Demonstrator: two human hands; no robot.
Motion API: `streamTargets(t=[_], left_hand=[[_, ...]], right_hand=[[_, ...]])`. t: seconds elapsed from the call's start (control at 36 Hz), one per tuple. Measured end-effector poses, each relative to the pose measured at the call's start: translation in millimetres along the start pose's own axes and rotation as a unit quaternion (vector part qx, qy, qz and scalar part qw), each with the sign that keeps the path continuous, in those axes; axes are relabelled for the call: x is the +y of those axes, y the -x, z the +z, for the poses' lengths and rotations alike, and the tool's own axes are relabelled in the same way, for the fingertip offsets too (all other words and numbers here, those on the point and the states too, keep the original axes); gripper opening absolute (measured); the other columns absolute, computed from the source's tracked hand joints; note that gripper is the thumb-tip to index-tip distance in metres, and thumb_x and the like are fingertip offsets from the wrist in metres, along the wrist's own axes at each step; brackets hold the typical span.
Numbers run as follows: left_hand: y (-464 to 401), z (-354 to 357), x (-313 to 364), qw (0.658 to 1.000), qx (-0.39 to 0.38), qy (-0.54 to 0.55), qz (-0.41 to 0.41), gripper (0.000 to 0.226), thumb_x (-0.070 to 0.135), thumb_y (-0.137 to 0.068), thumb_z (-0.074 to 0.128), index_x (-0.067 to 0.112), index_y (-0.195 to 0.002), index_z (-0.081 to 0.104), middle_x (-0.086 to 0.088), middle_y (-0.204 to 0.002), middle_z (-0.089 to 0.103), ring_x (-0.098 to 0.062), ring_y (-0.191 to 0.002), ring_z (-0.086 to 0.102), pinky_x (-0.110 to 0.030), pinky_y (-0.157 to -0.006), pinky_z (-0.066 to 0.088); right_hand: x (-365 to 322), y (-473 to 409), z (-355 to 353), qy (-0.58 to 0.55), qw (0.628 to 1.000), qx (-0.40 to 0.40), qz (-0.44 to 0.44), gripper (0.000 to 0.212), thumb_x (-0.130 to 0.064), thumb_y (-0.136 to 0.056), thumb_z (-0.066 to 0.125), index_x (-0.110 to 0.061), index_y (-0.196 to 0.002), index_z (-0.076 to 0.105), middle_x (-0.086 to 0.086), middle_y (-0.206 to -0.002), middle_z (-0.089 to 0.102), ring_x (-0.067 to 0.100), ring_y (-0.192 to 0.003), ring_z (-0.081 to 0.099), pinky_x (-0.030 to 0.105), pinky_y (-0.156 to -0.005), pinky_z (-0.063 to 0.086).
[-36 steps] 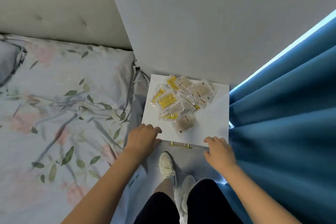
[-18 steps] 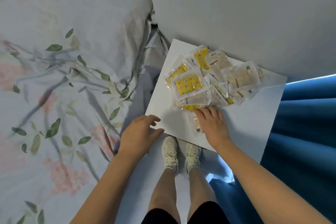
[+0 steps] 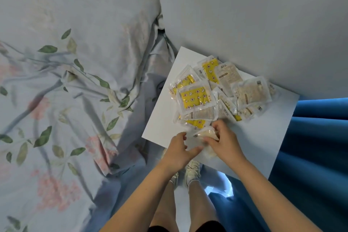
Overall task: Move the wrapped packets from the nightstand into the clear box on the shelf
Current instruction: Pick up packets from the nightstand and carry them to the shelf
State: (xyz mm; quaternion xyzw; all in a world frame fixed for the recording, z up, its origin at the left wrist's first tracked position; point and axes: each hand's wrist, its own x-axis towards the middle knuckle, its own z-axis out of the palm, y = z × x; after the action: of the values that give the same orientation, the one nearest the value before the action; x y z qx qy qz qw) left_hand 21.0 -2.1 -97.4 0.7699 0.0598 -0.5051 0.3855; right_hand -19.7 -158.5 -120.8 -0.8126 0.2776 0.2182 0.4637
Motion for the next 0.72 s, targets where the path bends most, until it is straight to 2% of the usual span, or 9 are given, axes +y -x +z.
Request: streamTargets(t=[0.14, 0.22, 0.31, 0.39, 0.47, 0.53, 0.61, 0.67, 0.72], left_hand=[[-1, -1, 6, 0.970, -0.051, 0.238, 0.019, 0.039, 0.033, -0.085, 0.068, 0.018, -0.120, 0.059, 0.001, -0.116, 0.069, -0.019, -0.106, 0.066, -0.027, -0.091, 0.052], [-1, -3, 8, 0.933, -0.042, 0.357, 0.009, 0.040, 0.027, -0.079, 0.067, 0.009, -0.115, 0.065, -0.009, -0.106, 0.073, -0.023, -0.098, 0.070, -0.032, -0.087, 0.056], [-4, -5, 7, 0.938, 0.023, 0.344, 0.020, 0.021, 0.014, -0.087, 0.064, 0.007, -0.107, 0.069, -0.010, -0.099, 0.074, -0.022, -0.089, 0.071, -0.029, -0.079, 0.058], [-8, -9, 1, 0.940, 0.072, 0.334, 0.007, 0.015, 0.015, -0.092, 0.059, 0.007, -0.102, 0.068, -0.003, -0.089, 0.075, -0.013, -0.075, 0.072, -0.022, -0.066, 0.056], [-11, -15, -5, 0.936, 0.125, 0.328, -0.002, 0.024, 0.016, -0.095, 0.055, 0.008, -0.118, 0.057, -0.009, -0.108, 0.071, -0.017, -0.089, 0.071, -0.032, -0.080, 0.058], [-11, -18, -7, 0.923, 0.154, 0.353, -0.010, 0.043, 0.012, -0.095, 0.055, 0.017, -0.132, 0.033, -0.006, -0.113, 0.065, -0.017, -0.094, 0.067, -0.033, -0.084, 0.056], [-9, -21, -11, 0.927, 0.180, 0.330, 0.006, 0.046, 0.004, -0.097, 0.048, 0.031, -0.126, 0.024, 0.004, -0.102, 0.058, -0.005, -0.082, 0.062, -0.018, -0.068, 0.054], [-7, -23, -12, 0.938, 0.164, 0.306, 0.017, 0.031, 0.002, -0.098, 0.043, 0.029, -0.114, 0.045, 0.002, -0.101, 0.061, -0.002, -0.075, 0.064, -0.014, -0.063, 0.052], [-6, -22, -12, 0.946, 0.148, 0.288, 0.006, 0.030, 0.001, -0.100, 0.039, 0.023, -0.104, 0.059, -0.002, -0.108, 0.065, 0.000, -0.081, 0.065, -0.012, -0.068, 0.052]], right_hand=[[-28, 9, -4, -0.305, 0.950, -0.020, 0.062, 0.038, 0.000, -0.081, 0.070, -0.027, -0.099, 0.051, -0.005, -0.097, 0.070, 0.006, -0.088, 0.067, 0.020, -0.071, 0.055], [-40, 8, -4, -0.337, 0.938, -0.039, 0.071, 0.033, -0.002, -0.086, 0.065, -0.028, -0.104, 0.057, -0.008, -0.099, 0.070, 0.003, -0.091, 0.067, 0.018, -0.070, 0.055], [-51, -1, -11, -0.310, 0.945, -0.072, 0.083, 0.009, -0.024, -0.093, 0.057, -0.031, -0.098, 0.061, -0.008, -0.099, 0.069, 0.010, -0.097, 0.066, 0.025, -0.077, 0.055], [-57, -20, -19, -0.204, 0.975, -0.061, 0.055, 0.022, -0.042, -0.093, 0.050, -0.026, -0.103, 0.061, -0.009, -0.101, 0.066, 0.010, -0.097, 0.063, 0.022, -0.082, 0.049], [-61, -46, -18, 0.062, 0.991, 0.058, -0.101, 0.037, -0.031, -0.088, 0.064, -0.015, -0.121, 0.057, -0.001, -0.121, 0.060, 0.016, -0.111, 0.055, 0.026, -0.089, 0.048], [-58, -64, -12, 0.263, 0.944, 0.020, -0.201, 0.058, -0.031, -0.086, 0.066, -0.019, -0.138, 0.043, 0.002, -0.147, 0.041, 0.022, -0.138, 0.032, 0.042, -0.114, 0.029], [-51, -84, -9, 0.476, 0.845, -0.079, -0.231, 0.072, -0.039, -0.095, 0.049, -0.020, -0.152, 0.010, 0.002, -0.161, 0.001, 0.020, -0.148, -0.006, 0.041, -0.117, -0.008], [-48, -89, -9, 0.523, 0.815, -0.087, -0.232, 0.072, -0.044, -0.096, 0.043, -0.017, -0.153, 0.006, 0.004, -0.161, 0.002, 0.019, -0.149, -0.003, 0.040, -0.118, -0.008], [-47, -91, -9, 0.508, 0.823, -0.075, -0.244, 0.070, -0.040, -0.094, 0.050, -0.011, -0.150, 0.019, 0.008, -0.158, 0.020, 0.020, -0.147, 0.013, 0.039, -0.118, -0.006]])
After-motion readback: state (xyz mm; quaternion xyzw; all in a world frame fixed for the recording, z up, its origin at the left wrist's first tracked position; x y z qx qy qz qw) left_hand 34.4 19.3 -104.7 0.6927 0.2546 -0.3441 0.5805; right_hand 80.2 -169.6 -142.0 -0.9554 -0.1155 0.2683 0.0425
